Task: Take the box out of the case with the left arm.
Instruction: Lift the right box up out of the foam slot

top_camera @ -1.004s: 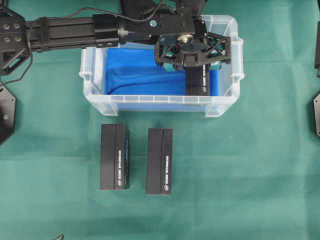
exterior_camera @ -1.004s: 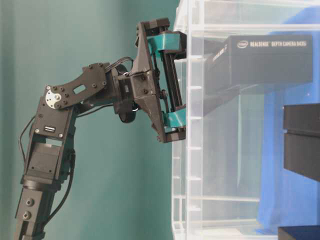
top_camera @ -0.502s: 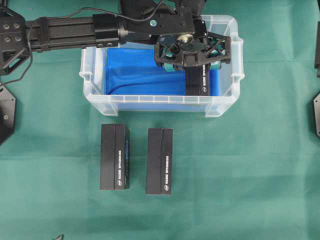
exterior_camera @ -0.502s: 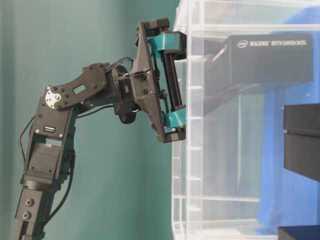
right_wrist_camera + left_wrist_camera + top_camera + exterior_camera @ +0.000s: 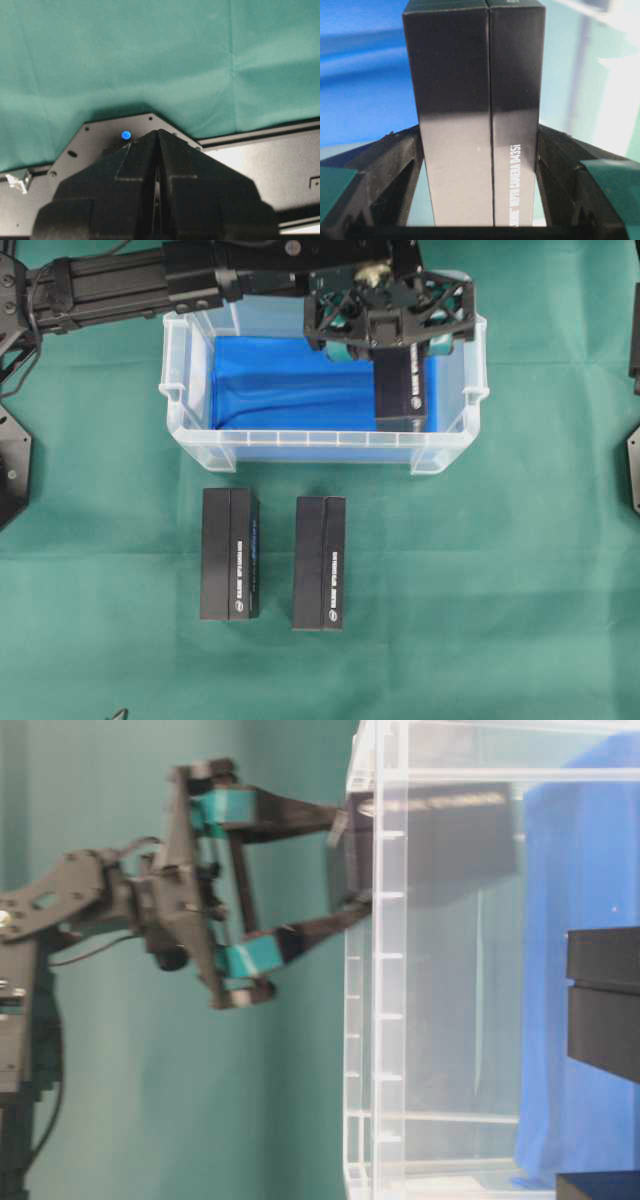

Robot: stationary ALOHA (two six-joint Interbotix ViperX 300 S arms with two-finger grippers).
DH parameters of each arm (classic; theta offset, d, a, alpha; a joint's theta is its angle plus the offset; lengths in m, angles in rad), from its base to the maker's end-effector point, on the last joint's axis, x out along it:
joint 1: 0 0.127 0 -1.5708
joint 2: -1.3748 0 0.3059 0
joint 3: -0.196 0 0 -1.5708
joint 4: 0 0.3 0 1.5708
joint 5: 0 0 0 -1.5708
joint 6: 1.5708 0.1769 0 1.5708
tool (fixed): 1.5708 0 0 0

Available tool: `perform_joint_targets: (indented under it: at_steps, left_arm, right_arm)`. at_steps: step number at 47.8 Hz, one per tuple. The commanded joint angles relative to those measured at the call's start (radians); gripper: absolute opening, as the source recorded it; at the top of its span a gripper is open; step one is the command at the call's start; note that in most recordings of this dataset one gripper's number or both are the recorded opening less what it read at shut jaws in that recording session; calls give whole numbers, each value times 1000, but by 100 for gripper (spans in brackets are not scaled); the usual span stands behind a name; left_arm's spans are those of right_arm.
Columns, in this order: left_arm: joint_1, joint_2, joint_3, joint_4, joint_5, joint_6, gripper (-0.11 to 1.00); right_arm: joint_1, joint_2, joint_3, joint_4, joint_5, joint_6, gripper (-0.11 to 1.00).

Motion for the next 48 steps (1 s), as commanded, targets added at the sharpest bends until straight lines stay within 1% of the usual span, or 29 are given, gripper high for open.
perform_joint_targets:
  at_steps: [1, 20, 28, 35, 48]
  left_arm:
    - [-8, -40, -86, -5, 26, 2, 62]
    - [-20, 32, -370, -18, 270, 3, 61]
    - [-23, 54, -457, -18, 328, 2, 61]
    - [-23, 63, -497, -18, 354, 2, 61]
    - [-23, 63, -500, -18, 370, 2, 61]
  right_arm:
    - [-2, -2, -9, -2, -6, 0, 0]
    - [0, 0, -8, -2, -6, 0, 0]
    - [-2, 0, -6, -2, -6, 0, 0]
    - [-2, 0, -5, -2, -6, 0, 0]
    - [-2, 0, -3, -2, -6, 0, 0]
